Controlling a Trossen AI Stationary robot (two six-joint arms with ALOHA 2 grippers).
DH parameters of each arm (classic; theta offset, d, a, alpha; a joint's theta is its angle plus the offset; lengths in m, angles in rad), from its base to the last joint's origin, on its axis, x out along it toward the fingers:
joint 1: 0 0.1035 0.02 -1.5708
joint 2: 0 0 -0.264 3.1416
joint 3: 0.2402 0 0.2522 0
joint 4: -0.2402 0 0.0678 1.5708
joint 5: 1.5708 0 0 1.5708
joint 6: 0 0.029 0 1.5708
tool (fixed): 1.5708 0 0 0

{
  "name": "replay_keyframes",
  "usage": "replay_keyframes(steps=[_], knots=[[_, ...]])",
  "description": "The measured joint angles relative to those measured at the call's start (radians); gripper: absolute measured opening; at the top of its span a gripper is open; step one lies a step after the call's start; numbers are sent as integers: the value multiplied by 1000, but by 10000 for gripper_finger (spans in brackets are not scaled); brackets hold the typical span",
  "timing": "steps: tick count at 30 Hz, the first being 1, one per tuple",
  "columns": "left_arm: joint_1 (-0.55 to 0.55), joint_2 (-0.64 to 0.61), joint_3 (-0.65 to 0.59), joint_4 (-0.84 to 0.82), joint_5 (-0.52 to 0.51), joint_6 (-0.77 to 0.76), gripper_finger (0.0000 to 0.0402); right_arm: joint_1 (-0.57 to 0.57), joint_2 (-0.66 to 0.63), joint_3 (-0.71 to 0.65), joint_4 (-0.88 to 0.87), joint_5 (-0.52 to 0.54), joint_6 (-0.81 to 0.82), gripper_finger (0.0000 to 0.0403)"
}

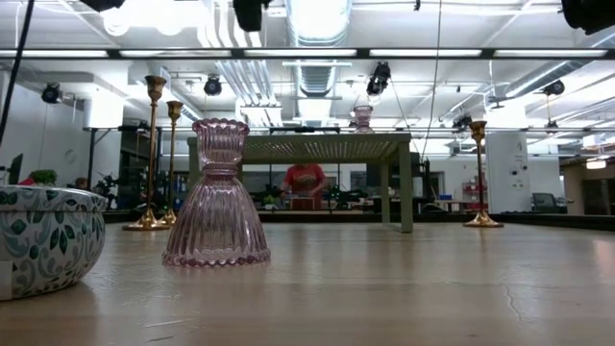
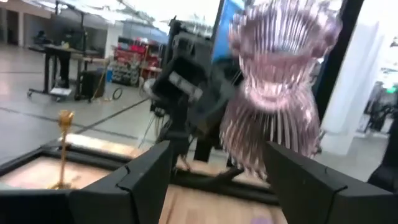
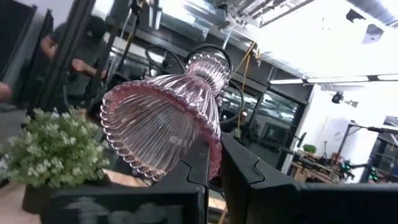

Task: Pick & Place candle stick holders
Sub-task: Put the top glass candle holder on the shelf aligned with the other glass candle holder

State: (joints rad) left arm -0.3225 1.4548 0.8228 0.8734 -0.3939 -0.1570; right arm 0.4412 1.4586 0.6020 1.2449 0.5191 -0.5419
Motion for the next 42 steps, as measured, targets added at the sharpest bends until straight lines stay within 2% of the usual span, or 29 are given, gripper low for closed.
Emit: replay_keyframes(steps=[10,15,21,42], knots=[[0,3,6,35,27,8,257,2,-3,-8,-2,0,20,13],[-2,3,6,36,126,36,257,9,-4,-10,-17,1,26,13],[-2,1,6,79,168,55,257,8,-1,-12,-16,4,26,13],[15,1,22,101,106,51,256,-21,4,-12,-37,-22,105,13]])
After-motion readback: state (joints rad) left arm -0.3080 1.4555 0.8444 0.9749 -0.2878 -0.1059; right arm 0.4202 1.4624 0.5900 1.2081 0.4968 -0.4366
